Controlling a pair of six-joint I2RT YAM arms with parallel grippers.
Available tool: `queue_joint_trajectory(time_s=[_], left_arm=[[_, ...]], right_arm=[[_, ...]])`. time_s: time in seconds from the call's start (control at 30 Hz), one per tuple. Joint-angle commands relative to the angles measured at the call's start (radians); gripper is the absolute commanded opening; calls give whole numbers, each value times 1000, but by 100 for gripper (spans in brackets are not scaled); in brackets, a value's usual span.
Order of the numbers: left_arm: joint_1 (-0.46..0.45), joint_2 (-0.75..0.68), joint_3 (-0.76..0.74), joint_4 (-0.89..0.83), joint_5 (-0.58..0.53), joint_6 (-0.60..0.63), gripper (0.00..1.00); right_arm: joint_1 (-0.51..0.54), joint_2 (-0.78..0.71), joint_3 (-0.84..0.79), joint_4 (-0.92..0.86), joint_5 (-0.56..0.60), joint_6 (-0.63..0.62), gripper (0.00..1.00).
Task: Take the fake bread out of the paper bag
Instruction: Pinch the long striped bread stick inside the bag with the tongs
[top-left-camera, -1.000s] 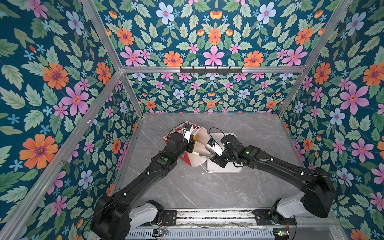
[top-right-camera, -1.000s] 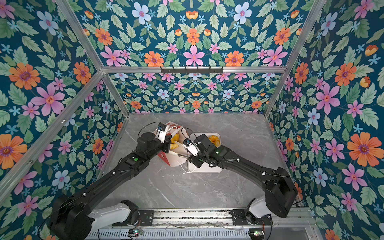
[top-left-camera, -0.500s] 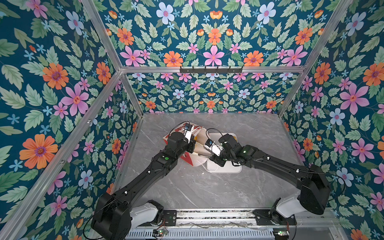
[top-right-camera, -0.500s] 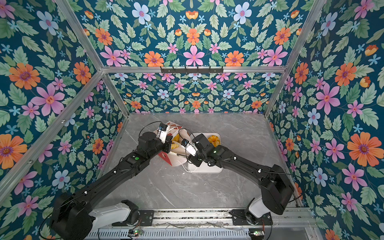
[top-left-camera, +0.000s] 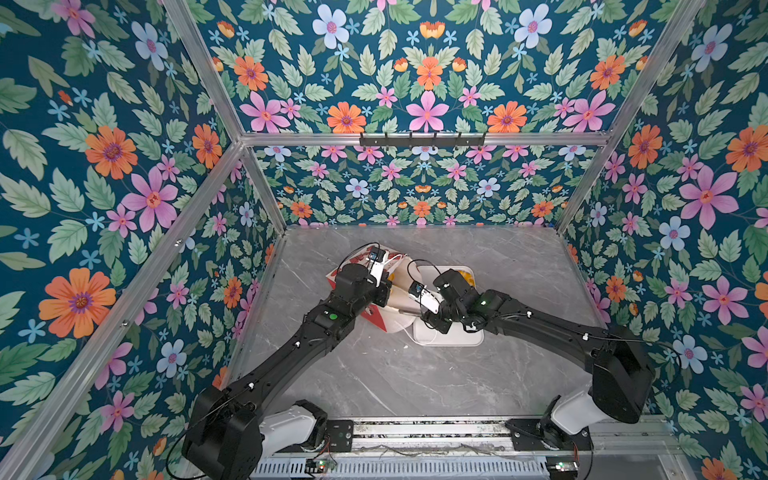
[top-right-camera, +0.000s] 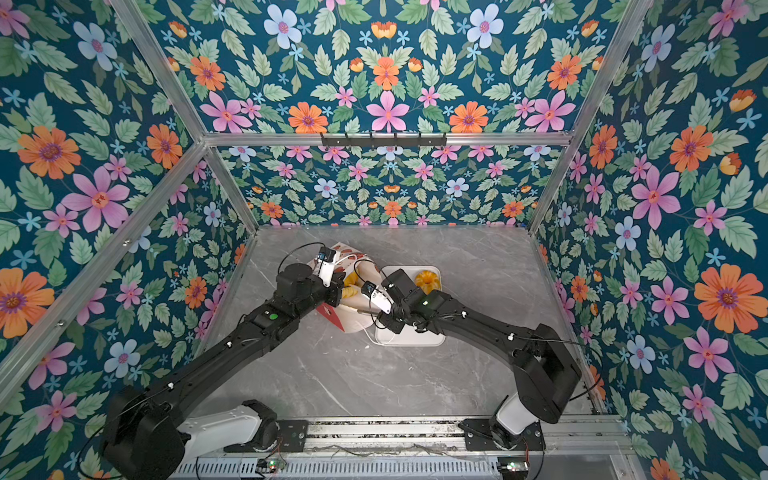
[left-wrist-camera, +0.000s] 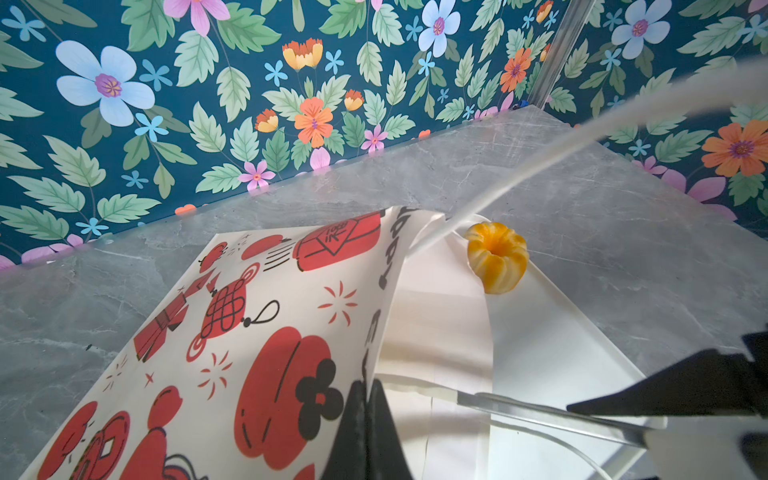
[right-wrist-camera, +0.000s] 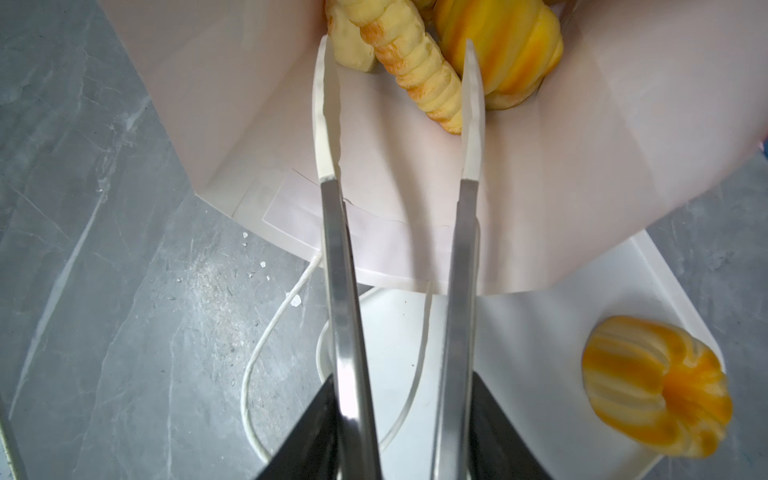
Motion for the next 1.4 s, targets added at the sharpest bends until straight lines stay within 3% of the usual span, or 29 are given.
queue_joint_trajectory(time_s=[0.0, 0.27, 0.6, 1.37], left_arm=[[1, 1, 2, 43, 12, -1, 0], [1, 1, 3, 46, 11, -1, 0], [1, -10, -12, 53, -3, -3, 0], [2, 10, -52, 145, -133, -17, 0]], right_arm=[[9, 21, 21, 47, 26, -26, 45], [59, 86, 68, 54, 94, -63, 43], [66, 105, 83, 37, 146, -62, 26], [64, -72, 209, -418, 135, 53, 22]])
